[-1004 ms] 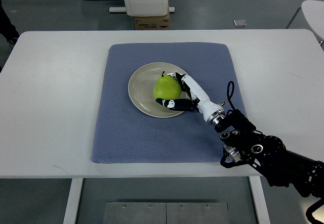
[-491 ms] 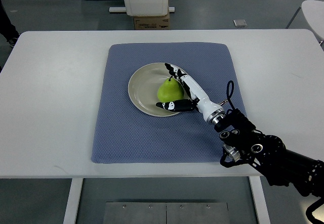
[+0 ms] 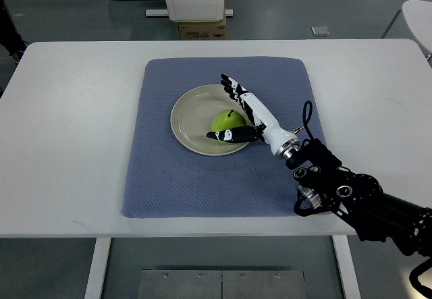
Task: Place pear on plate with right hand
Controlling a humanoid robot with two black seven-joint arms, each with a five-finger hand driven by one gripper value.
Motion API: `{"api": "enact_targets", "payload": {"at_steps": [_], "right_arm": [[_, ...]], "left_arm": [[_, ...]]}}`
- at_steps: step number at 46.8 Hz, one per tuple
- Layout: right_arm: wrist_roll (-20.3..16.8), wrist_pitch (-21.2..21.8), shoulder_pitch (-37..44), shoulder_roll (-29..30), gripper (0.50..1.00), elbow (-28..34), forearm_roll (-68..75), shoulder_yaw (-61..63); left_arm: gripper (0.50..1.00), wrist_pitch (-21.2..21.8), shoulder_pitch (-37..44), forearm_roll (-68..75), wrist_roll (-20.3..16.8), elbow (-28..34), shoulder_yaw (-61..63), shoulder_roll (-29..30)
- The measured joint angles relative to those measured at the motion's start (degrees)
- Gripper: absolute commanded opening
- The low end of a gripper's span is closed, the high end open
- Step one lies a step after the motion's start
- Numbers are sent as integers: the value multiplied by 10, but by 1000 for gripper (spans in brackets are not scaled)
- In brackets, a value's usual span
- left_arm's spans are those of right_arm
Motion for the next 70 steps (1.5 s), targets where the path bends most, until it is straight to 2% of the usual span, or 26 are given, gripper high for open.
{"api": "enact_targets", "payload": {"at_steps": [24, 51, 70], "right_arm": [[0, 11, -5, -87, 993, 19, 0, 20], [0, 15, -58, -112, 993, 9, 55, 98], [0, 10, -92, -111, 1000, 13, 86, 235]], "left_arm": [[1000, 0, 0, 0, 0, 0, 0, 0], [1000, 0, 0, 0, 0, 0, 0, 0], [1000, 0, 0, 0, 0, 0, 0, 0]]}}
